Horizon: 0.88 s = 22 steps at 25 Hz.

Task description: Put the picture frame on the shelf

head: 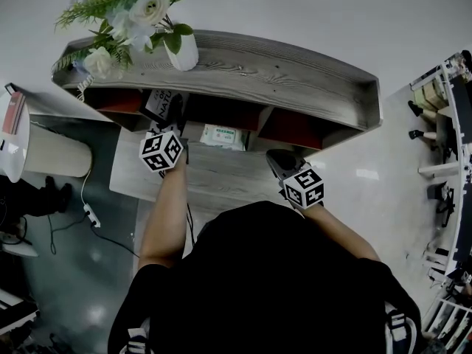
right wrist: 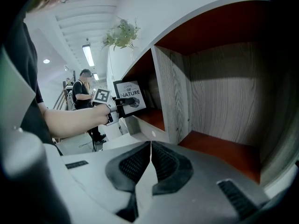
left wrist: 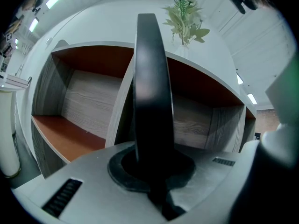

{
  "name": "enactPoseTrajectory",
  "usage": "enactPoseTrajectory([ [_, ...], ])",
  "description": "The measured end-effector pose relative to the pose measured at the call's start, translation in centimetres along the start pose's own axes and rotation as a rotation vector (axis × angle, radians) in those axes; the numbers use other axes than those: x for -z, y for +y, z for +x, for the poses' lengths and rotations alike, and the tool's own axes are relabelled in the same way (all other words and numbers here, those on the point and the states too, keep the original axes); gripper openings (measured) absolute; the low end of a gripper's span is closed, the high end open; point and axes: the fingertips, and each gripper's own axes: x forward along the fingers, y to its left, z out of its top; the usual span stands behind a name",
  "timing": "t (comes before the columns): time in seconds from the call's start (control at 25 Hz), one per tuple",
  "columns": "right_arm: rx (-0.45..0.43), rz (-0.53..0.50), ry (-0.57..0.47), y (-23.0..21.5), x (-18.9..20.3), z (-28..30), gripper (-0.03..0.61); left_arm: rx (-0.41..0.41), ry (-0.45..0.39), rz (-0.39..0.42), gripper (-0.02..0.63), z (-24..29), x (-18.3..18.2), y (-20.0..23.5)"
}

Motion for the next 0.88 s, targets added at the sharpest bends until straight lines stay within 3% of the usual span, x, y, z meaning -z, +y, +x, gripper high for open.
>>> enactPoseTrajectory([
  [0.88, 0.003, 0.004, 0.012, -0.4, 0.4, 0.1, 0.017, -0.015, -0.02, 0.013, 0.029, 2.4, -0.4, 0.1],
])
